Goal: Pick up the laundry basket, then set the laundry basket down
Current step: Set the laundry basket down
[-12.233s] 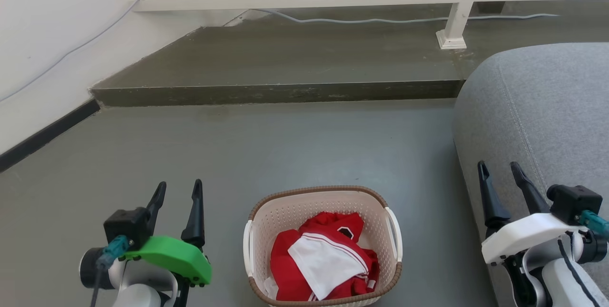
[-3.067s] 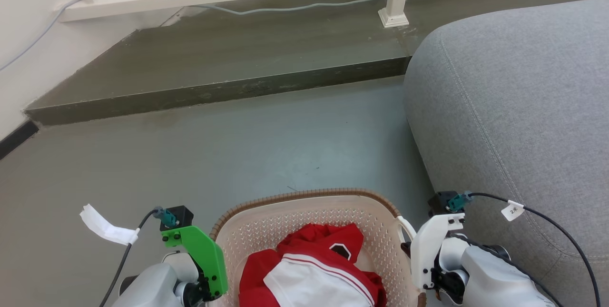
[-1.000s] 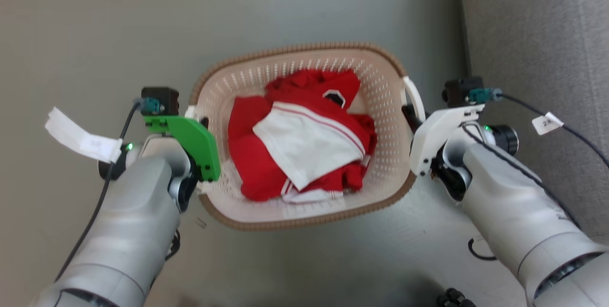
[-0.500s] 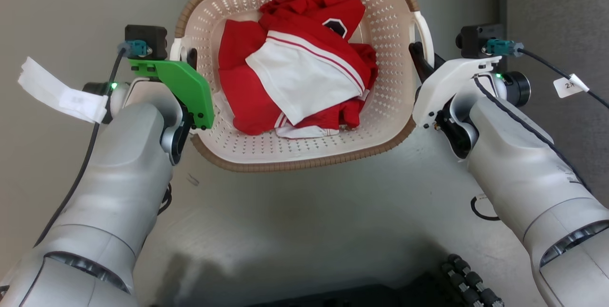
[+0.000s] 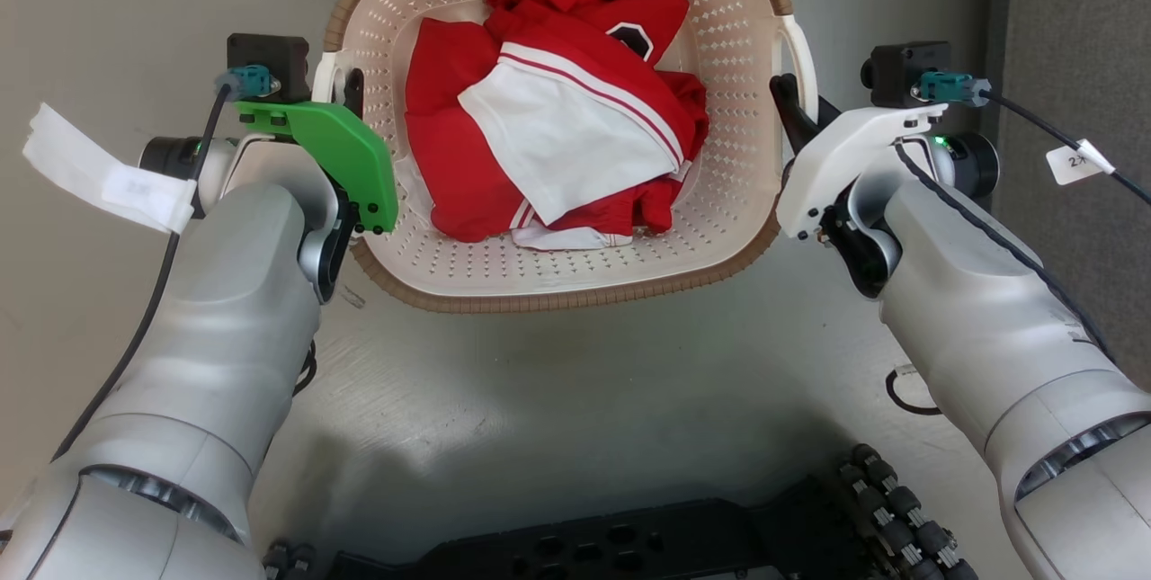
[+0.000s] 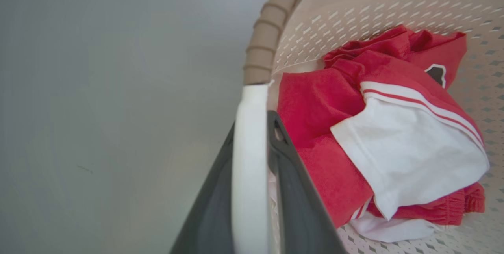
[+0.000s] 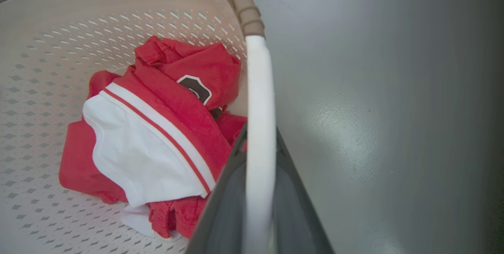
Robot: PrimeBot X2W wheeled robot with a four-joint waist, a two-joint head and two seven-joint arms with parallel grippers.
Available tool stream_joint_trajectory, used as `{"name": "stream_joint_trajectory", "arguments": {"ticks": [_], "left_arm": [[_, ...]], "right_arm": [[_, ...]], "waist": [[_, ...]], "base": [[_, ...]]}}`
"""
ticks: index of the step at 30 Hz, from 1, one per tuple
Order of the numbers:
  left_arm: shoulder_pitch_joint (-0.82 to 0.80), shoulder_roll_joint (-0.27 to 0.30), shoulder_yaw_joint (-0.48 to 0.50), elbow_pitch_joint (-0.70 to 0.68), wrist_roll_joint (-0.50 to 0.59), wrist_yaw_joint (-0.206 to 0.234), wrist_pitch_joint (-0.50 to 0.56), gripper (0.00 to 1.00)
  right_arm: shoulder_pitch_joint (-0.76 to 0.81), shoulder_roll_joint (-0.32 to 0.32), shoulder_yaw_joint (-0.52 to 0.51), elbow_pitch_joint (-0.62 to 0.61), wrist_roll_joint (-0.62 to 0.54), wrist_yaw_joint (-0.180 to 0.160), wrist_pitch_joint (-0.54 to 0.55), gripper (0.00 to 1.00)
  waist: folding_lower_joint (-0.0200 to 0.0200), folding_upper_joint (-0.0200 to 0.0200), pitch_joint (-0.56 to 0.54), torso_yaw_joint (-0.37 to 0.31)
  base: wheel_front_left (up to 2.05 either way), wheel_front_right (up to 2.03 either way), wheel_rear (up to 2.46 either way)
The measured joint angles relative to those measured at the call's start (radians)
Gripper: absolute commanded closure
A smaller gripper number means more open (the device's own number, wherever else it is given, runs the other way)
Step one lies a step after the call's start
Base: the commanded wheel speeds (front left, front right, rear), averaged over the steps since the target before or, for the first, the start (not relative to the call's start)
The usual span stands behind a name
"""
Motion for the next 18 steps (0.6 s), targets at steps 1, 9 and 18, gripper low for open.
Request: {"name": "stream_joint_trajectory", "arguments": {"ticks": [1, 9, 18], "left_arm": [[0.000, -0.001, 0.000, 0.002, 0.000, 0.000, -0.001, 1.00], [0.000, -0.004, -0.005, 0.016, 0.001, -0.001, -0.019, 1.00], [-0.006, -0.007, -0.005, 0.031, 0.001, -0.011, -0.027, 1.00]], "right_arm": [[0.000, 0.000, 0.001, 0.002, 0.000, 0.002, -0.003, 1.00], [-0.001, -0.002, -0.002, 0.006, 0.008, 0.018, -0.028, 1.00], [-0.006, -0.001, -0.004, 0.010, 0.014, 0.020, -0.035, 1.00]], "waist": [[0.0000, 0.0000, 0.003, 0.000], [-0.0002, 0.0000, 0.014, 0.006], [-0.0002, 0.0000, 0.018, 0.008]], "base": [[0.00, 0.00, 0.00], [0.00, 0.00, 0.00], [0.00, 0.00, 0.00]]}}
